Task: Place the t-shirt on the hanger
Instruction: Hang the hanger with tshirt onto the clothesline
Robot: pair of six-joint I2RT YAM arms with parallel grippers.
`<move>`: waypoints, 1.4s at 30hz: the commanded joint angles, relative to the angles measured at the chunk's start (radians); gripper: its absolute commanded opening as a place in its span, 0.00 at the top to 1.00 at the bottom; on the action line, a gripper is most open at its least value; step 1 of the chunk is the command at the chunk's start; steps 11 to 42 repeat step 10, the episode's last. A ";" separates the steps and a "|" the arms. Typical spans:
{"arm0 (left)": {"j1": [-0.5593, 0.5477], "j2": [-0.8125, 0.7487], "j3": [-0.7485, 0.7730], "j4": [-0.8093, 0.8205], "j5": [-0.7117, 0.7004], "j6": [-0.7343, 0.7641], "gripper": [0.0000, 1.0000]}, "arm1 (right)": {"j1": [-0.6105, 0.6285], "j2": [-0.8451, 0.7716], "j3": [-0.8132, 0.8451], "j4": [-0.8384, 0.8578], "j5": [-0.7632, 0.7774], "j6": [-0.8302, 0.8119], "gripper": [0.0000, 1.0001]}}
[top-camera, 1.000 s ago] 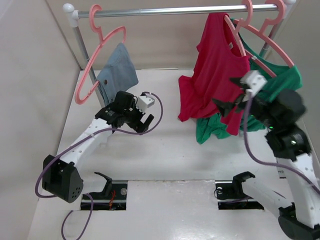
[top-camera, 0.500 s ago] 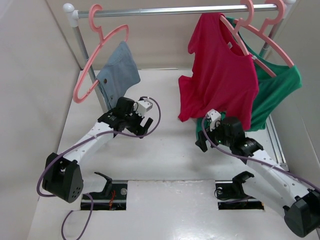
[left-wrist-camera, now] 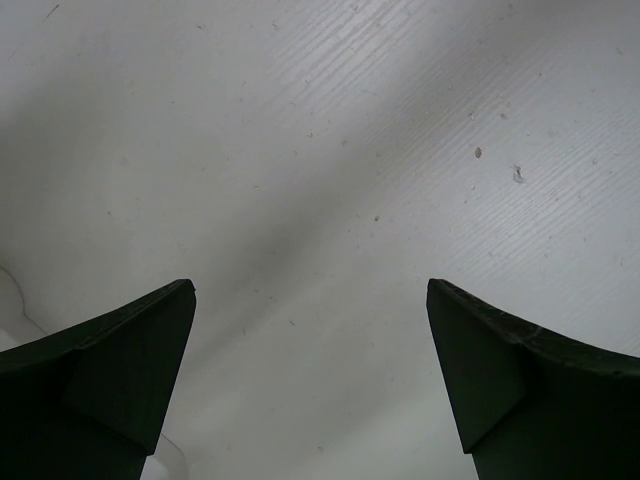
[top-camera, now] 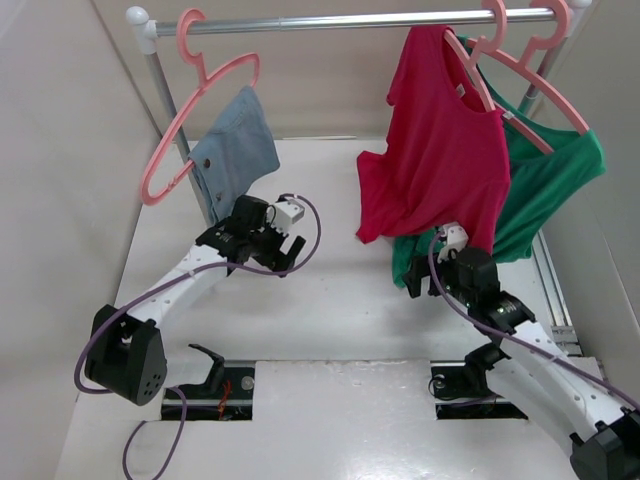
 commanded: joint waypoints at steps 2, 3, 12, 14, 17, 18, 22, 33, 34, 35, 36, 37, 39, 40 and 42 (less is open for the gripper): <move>0.005 -0.004 -0.004 0.022 -0.001 -0.011 0.00 | -0.005 -0.025 -0.004 0.010 0.095 0.057 0.01; 0.005 -0.004 -0.004 0.022 -0.001 -0.011 0.00 | -0.005 -0.025 -0.004 0.010 0.095 0.048 0.01; 0.005 -0.004 -0.004 0.022 0.009 -0.011 0.00 | -0.005 -0.036 0.005 0.019 0.105 0.048 0.01; 0.005 -0.004 -0.004 0.022 0.009 -0.011 0.00 | -0.005 -0.036 0.005 0.019 0.105 0.048 0.01; 0.005 -0.004 -0.004 0.022 0.009 -0.011 0.00 | -0.005 -0.036 0.005 0.019 0.105 0.048 0.01; 0.005 -0.004 -0.004 0.022 0.009 -0.011 0.00 | -0.005 -0.036 0.005 0.019 0.105 0.048 0.01; 0.005 -0.004 -0.004 0.022 0.009 -0.011 0.00 | -0.005 -0.036 0.005 0.019 0.105 0.048 0.01; 0.005 -0.004 -0.004 0.022 0.009 -0.011 0.00 | -0.005 -0.036 0.005 0.019 0.105 0.048 0.01; 0.005 -0.004 -0.004 0.022 0.009 -0.011 0.00 | -0.005 -0.036 0.005 0.019 0.105 0.048 0.01; 0.005 -0.004 -0.004 0.022 0.009 -0.011 0.00 | -0.005 -0.036 0.005 0.019 0.105 0.048 0.01; 0.005 -0.004 -0.004 0.022 0.009 -0.011 0.00 | -0.005 -0.036 0.005 0.019 0.105 0.048 0.01; 0.005 -0.004 -0.004 0.022 0.009 -0.011 0.00 | -0.005 -0.036 0.005 0.019 0.105 0.048 0.01; 0.005 -0.004 -0.004 0.022 0.009 -0.011 0.00 | -0.005 -0.036 0.005 0.019 0.105 0.048 0.01; 0.005 -0.004 -0.004 0.022 0.009 -0.011 0.00 | -0.005 -0.036 0.005 0.019 0.105 0.048 0.01; 0.005 -0.004 -0.004 0.022 0.009 -0.011 0.00 | -0.005 -0.036 0.005 0.019 0.105 0.048 0.01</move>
